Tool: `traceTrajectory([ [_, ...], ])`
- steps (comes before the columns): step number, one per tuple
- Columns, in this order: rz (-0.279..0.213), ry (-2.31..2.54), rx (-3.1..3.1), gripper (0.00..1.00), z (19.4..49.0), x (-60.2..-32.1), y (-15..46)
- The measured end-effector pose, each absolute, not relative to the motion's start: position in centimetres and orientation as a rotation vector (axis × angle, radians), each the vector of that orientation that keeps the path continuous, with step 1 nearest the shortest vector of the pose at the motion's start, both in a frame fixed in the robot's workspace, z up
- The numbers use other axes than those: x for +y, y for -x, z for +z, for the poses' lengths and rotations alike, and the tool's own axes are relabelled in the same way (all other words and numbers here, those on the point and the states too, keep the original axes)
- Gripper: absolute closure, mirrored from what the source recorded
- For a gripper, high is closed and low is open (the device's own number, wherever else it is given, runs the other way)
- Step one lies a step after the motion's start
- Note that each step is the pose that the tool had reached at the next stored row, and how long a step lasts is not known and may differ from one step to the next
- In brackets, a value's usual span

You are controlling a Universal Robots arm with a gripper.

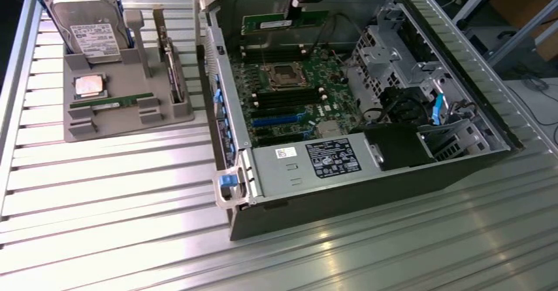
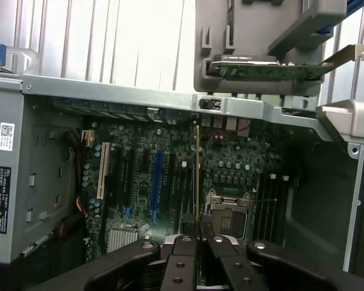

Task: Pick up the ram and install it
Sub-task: 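Pick up the ram and move it above insertion slot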

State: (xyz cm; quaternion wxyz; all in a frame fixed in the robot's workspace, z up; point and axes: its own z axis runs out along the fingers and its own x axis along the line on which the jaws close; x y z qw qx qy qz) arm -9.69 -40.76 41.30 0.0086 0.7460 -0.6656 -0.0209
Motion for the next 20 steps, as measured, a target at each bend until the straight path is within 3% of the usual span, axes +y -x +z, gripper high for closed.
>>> traceTrajectory([
  [20,-0.065,-2.331,-2.08,0.88,41.3,-40.8,6.2],
])
